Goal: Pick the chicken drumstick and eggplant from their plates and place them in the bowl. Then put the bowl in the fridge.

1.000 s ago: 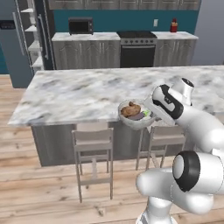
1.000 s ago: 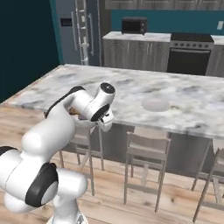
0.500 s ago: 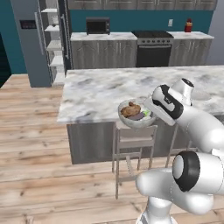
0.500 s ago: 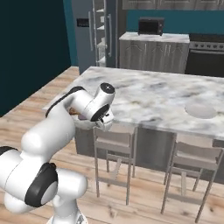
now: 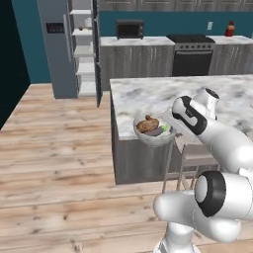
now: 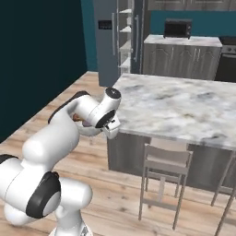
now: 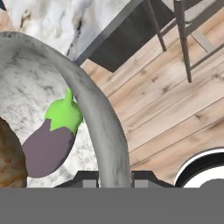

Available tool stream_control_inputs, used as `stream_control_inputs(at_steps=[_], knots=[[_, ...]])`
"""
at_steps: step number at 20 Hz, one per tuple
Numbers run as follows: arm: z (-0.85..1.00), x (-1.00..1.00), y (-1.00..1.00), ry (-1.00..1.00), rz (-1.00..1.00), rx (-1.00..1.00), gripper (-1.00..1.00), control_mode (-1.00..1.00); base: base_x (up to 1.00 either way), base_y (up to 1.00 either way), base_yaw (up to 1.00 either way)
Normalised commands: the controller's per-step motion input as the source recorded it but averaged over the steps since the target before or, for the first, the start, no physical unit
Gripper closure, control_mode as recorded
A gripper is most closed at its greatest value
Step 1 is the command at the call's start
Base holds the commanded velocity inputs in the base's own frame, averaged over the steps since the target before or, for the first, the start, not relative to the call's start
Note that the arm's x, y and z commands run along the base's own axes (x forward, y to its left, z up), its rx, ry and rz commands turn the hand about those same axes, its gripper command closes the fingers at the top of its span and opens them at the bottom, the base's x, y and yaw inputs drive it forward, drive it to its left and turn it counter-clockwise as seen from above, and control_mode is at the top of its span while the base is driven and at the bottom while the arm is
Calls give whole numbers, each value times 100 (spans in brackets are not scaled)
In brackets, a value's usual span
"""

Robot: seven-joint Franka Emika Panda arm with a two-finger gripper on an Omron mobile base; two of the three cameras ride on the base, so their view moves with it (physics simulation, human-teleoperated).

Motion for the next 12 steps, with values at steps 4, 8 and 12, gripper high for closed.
stream_control_inputs(at_steps=[4, 8, 12], knots=[[0, 0, 0, 0, 0, 0, 100, 100, 50, 93, 0], [0, 0, 0, 0, 0, 0, 100, 100, 60, 88, 0], [0, 0, 0, 0, 0, 0, 100, 100, 65, 84, 0]])
